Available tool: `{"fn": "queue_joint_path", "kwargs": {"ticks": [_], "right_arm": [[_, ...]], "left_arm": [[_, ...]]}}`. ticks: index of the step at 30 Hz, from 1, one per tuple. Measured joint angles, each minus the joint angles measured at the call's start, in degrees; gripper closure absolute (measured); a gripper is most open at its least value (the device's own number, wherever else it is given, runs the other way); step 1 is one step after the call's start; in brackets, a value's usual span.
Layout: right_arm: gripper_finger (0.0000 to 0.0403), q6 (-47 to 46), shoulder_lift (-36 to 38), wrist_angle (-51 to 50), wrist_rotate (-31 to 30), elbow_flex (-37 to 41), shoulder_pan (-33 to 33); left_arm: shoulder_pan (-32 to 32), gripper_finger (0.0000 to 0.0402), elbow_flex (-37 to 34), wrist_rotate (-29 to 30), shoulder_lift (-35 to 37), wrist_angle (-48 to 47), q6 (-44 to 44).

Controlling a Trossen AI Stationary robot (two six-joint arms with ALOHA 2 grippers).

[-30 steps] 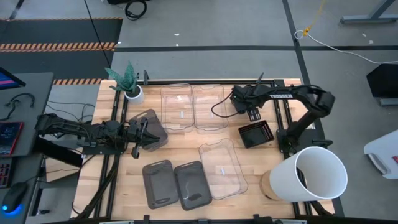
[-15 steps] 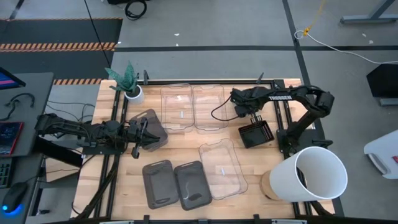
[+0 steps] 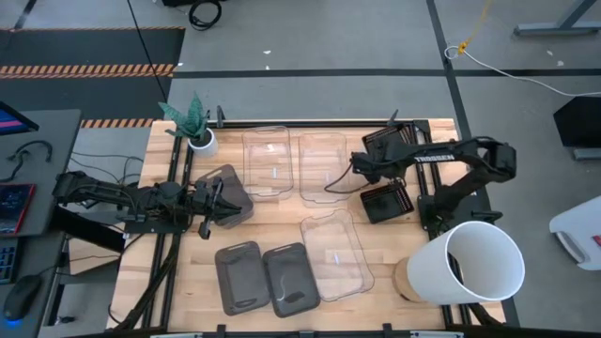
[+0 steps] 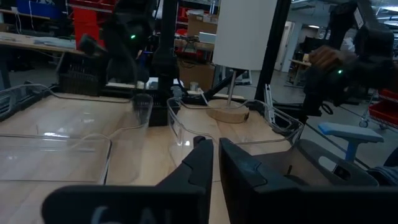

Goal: Stack baskets by color
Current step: Stack the top black bin on the stacked bottom black bin

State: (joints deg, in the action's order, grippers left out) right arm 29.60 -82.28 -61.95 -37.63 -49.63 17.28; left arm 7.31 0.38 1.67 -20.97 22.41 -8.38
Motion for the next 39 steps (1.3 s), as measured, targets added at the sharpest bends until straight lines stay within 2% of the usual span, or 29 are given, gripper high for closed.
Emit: {"fn": "queue_joint_path", "kwargs": {"ticks": [7, 9, 12, 17, 19, 28, 34, 39], "right_arm": [[0.0395, -6.17, 5.96, -0.53, 0.27, -0.08, -3.05], [0.0394, -8.9, 7.03, -2.47, 1.95, -0.77, -3.88], [0.0392, -11.76, 8.53, -4.8, 7.93, -2.31, -5.91], [0.0393, -18.12, 10.54, -7.77, 23.16, -5.06, -10.2], [0.0393, -21.85, 11.01, -8.95, 26.65, -6.13, -12.37], [0.0393, -33.68, 9.9, -11.24, 29.86, -7.25, -25.73], [0.0394, -39.39, 4.02, -11.17, 28.95, -7.23, -34.4], [0.0394, -42.92, -1.45, -12.43, 26.1, -7.21, -36.98]], "left_arm": [[-0.02, 0.0376, 0.0, -0.02, 0.02, 0.0, 0.0], [0.0, 0.0374, -0.02, -0.02, 0.0, -0.02, 0.0], [-0.01, 0.037, -0.02, -0.02, 0.0, -0.02, 0.0], [0.0, 0.0366, 0.0, -0.02, 0.0, -0.02, 0.0], [0.0, 0.0368, 0.0, -0.01, 0.02, 0.0, -0.01], [0.0, 0.037, 0.0, -0.01, 0.0, -0.01, -0.01], [-0.02, 0.0366, 0.0, -0.02, 0.0, -0.02, 0.0], [0.0, 0.0374, 0.0, -0.01, 0.01, 0.0, -0.01]]}}
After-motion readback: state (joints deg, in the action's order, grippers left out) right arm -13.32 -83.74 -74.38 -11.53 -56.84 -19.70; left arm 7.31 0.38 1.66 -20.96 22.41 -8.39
